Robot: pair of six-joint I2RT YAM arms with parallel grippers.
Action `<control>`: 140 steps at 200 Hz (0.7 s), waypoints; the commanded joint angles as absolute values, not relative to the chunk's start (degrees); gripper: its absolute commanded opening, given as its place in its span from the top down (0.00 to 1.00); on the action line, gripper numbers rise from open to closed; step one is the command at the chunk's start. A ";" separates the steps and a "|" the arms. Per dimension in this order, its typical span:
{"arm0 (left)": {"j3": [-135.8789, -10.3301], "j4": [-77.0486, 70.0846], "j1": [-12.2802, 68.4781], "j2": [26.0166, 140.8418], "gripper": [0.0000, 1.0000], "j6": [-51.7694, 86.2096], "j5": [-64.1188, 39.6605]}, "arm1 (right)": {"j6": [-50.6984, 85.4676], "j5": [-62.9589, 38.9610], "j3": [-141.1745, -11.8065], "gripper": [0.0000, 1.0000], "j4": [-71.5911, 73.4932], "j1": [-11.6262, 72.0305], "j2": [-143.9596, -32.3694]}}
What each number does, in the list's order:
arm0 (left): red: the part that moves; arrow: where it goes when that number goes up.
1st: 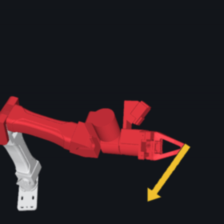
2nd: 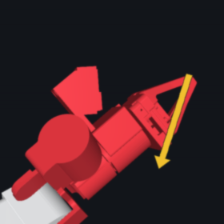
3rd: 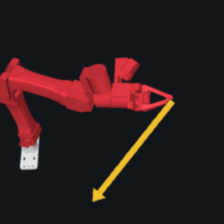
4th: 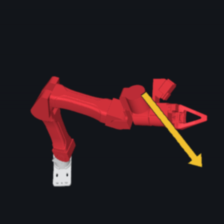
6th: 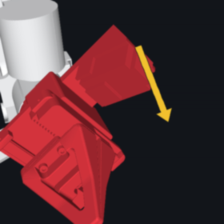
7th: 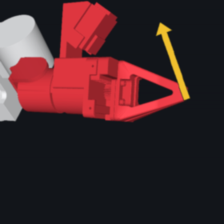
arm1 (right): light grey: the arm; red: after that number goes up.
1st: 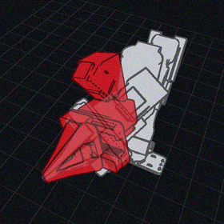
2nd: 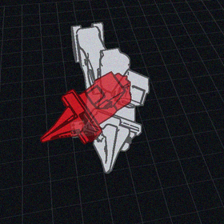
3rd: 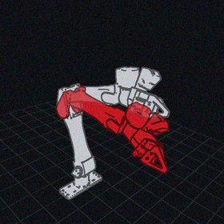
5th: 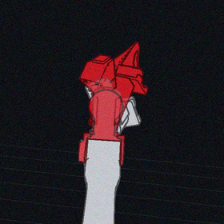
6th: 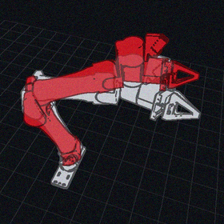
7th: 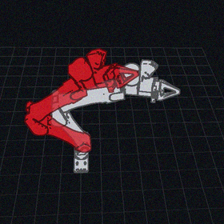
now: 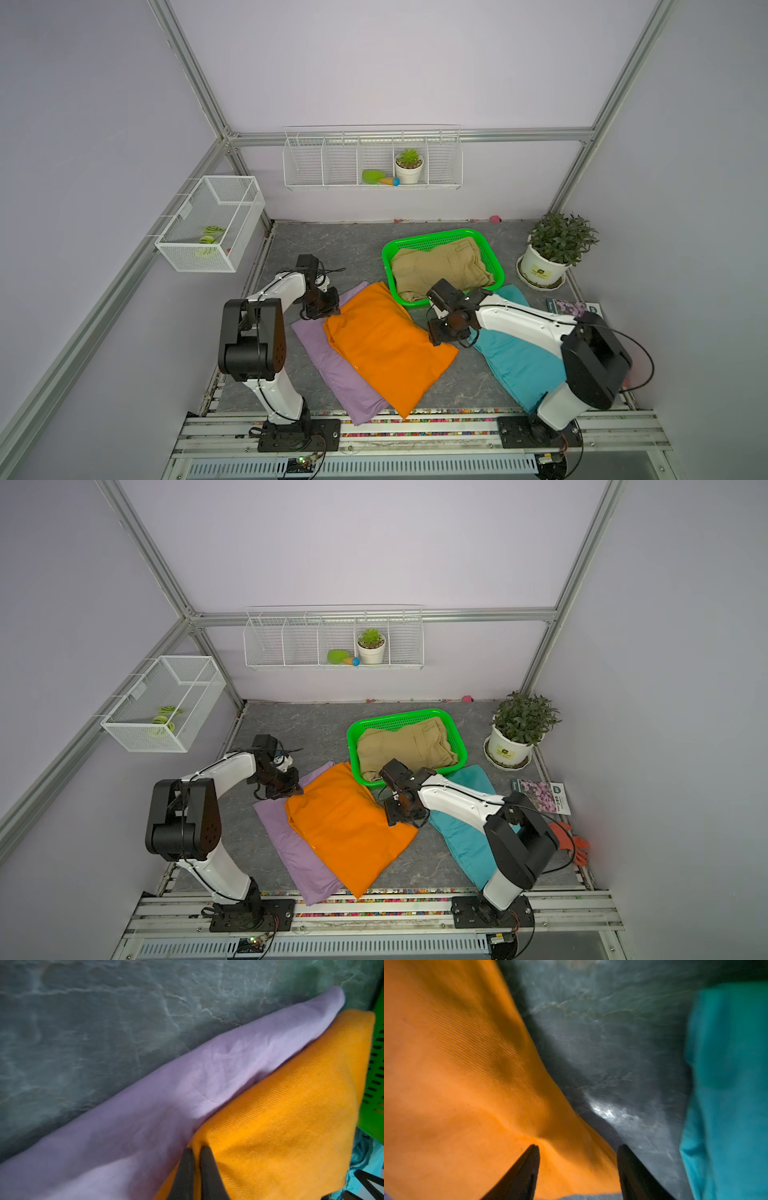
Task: Put the folded long pants in the basket
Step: Adjust the long pant at the center of the board.
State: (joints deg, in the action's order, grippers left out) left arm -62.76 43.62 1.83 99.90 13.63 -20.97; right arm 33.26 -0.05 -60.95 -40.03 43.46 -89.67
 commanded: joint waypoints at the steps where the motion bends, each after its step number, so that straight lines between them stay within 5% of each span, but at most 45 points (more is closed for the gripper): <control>1: -62.24 43.79 -2.17 98.16 1.00 16.86 -20.14 | 42.38 4.65 -55.85 0.33 -38.61 43.47 -80.76; 48: -61.94 45.01 -2.80 98.39 1.00 18.34 -14.09 | 59.68 -3.66 -39.48 0.31 -16.58 46.49 -71.70; 79: -62.14 45.95 -4.54 98.37 1.00 18.62 -12.30 | 69.85 0.01 -34.23 0.22 -1.69 53.67 -75.85; 140: -61.87 46.09 -4.92 98.09 1.00 18.24 -11.24 | 82.49 -2.38 -30.91 0.22 14.86 58.62 -88.07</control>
